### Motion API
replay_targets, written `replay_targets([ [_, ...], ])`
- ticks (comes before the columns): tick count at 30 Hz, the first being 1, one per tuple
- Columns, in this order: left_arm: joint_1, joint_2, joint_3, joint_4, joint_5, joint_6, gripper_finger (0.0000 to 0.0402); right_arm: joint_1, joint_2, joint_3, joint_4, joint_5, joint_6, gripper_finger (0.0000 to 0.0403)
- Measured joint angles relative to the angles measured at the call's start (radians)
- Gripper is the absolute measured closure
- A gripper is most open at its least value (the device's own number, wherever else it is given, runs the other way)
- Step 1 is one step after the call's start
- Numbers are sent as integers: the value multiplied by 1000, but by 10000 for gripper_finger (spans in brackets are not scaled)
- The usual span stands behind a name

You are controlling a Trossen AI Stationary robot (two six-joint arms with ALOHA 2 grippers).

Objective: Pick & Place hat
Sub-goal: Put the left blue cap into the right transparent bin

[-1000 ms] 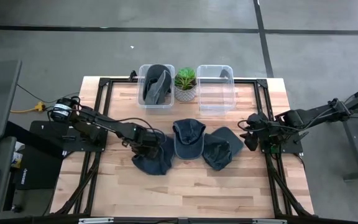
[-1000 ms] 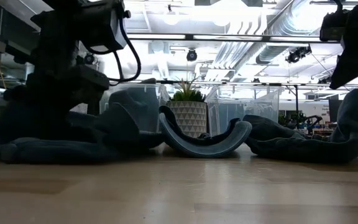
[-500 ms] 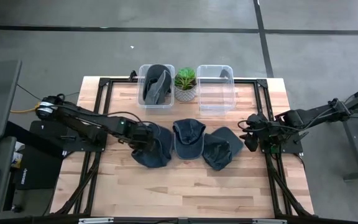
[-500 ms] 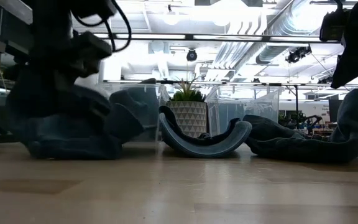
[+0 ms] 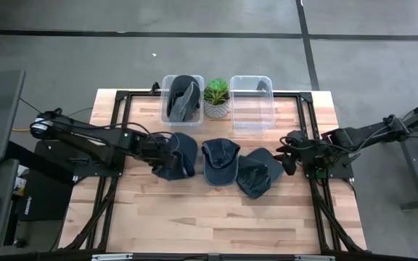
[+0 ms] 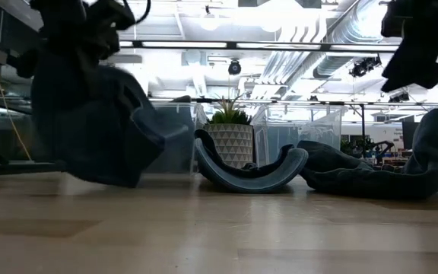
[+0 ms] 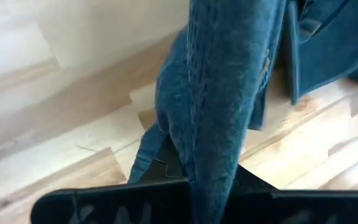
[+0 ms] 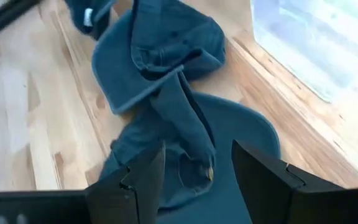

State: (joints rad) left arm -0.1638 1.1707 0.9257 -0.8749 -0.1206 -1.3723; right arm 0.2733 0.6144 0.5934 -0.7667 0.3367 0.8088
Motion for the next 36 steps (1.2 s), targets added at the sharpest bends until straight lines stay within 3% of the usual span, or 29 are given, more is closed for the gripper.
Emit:
replay_targets([
  [9, 1, -5, 85, -9, -75, 123, 401, -169, 86, 0, 428, -97, -138, 221],
  [19, 0, -5, 136, 67, -182, 249, 402, -383, 303, 0, 815, -421, -324, 198],
  [28, 0, -5, 173, 120, -266, 348, 402, -438, 517, 0, 1118, -478, -339, 112],
  [36, 1, -5, 202, 192, -300, 426, 402, -438, 654, 0, 1396, -480, -312, 96],
])
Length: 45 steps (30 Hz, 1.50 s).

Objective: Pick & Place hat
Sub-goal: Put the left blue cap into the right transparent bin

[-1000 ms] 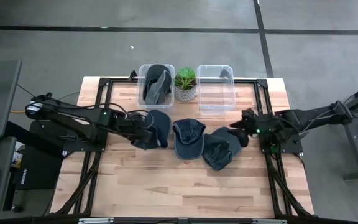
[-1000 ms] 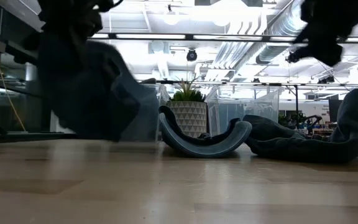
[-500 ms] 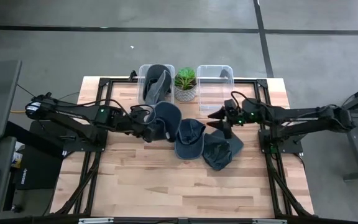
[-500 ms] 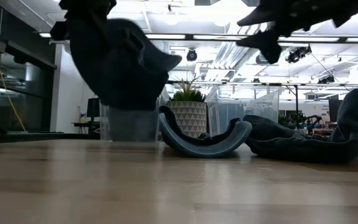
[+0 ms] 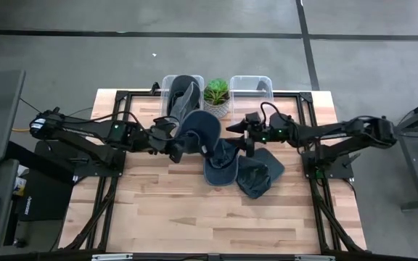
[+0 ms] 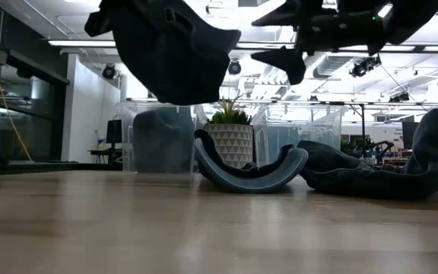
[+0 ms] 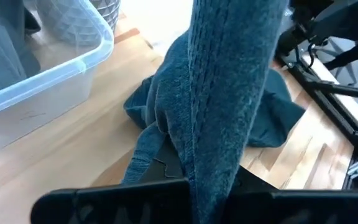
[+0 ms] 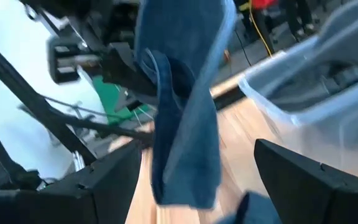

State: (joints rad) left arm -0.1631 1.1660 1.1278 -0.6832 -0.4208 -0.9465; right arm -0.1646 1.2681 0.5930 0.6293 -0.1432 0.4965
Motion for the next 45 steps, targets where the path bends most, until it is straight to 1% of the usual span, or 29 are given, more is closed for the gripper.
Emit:
replay_targets([
  [7, 0, 0, 0, 114, -41, 57, 402, 1, 38, 2, 80, -31, 30, 96],
  [11, 20, 0, 0, 145, -48, 62, 402, 2, 43, 38, 65, -47, 11, 96],
  [14, 32, 0, 0, 191, -48, 76, 402, 2, 41, 84, 22, -63, -43, 96],
  [18, 64, 0, 0, 269, -40, 113, 402, 4, 42, 145, -129, -71, -156, 96],
  [22, 84, 1, 0, 290, -39, 128, 402, 5, 42, 190, -232, -70, -255, 96],
  [26, 102, 1, 0, 310, -23, 131, 402, 15, 42, 219, -271, -73, -341, 96],
  [29, 107, 1, 0, 355, -8, 143, 402, 15, 42, 231, -298, -62, -381, 96],
  [32, 107, 1, 0, 389, -7, 157, 401, 15, 42, 231, -302, -31, -412, 96],
  [38, 106, 1, 0, 397, -7, 155, 401, 15, 42, 231, -304, 26, -437, 97],
  [41, 104, 1, 0, 397, -6, 147, 401, 15, 42, 231, -304, 29, -432, 107],
  [45, 104, 1, 0, 398, 4, 137, 401, 15, 42, 231, -304, 29, -428, 139],
])
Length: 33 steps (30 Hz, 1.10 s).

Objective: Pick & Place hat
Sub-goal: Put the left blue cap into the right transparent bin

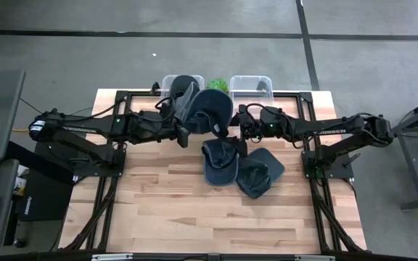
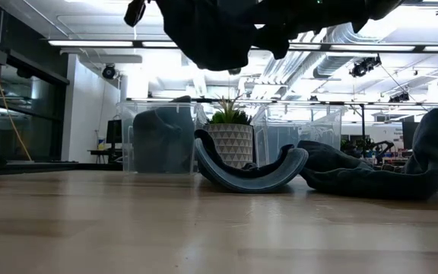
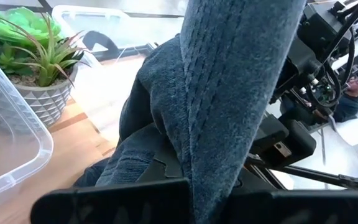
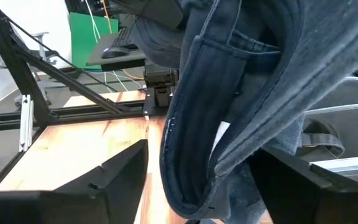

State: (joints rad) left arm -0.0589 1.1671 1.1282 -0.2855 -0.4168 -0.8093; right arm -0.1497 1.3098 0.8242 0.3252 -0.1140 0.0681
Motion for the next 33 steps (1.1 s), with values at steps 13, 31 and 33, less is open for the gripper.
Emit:
replay_targets([
  [13, 0, 78, 2, 117, 55, 1, 401, 0, -5, -1, -8, 52, 40, 317],
  [31, 0, 80, 1, 111, 74, 9, 400, -8, -29, -1, -10, 91, 115, 400],
  [33, 0, 81, 1, 112, 74, 41, 400, -9, -44, -1, -20, 93, 115, 400],
])
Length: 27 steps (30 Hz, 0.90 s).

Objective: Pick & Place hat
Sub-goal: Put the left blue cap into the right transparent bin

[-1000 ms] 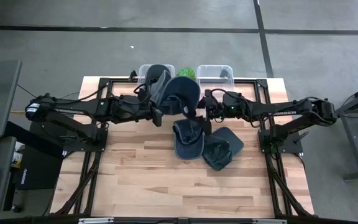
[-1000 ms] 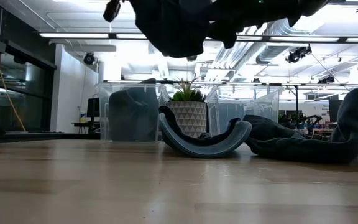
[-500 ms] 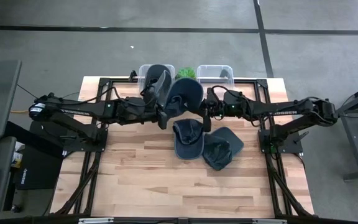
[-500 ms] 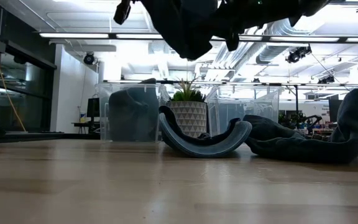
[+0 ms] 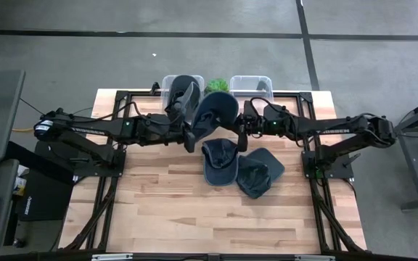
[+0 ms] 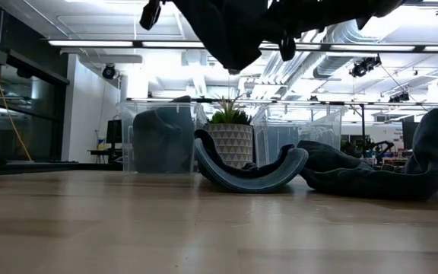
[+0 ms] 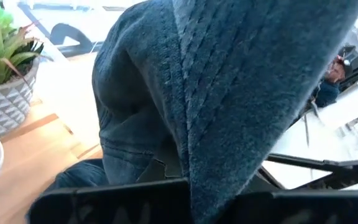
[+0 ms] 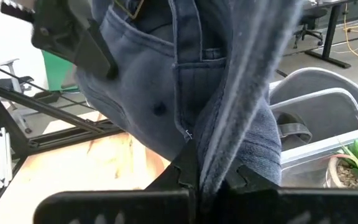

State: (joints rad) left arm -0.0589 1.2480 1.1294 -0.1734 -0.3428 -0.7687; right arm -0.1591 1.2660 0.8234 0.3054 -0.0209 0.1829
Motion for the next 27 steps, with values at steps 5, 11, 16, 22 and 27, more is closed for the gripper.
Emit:
replay_targets([
  [5, 0, 1, 0, 9, 36, 63, 391, -13, -38, 0, -45, 2, -1, 401],
  [11, 0, 2, -2, 63, 79, 138, 298, -17, -51, 0, -77, -15, 0, 402],
  [16, 0, 2, -2, 71, 42, 176, 188, -17, -51, 0, -98, -14, 16, 402],
  [22, 0, -22, -2, 58, -165, 237, 125, -38, -56, 0, -136, -13, 43, 402],
  [27, 0, -68, -2, 31, -288, 268, 122, -84, -113, 0, -220, 14, 46, 403],
])
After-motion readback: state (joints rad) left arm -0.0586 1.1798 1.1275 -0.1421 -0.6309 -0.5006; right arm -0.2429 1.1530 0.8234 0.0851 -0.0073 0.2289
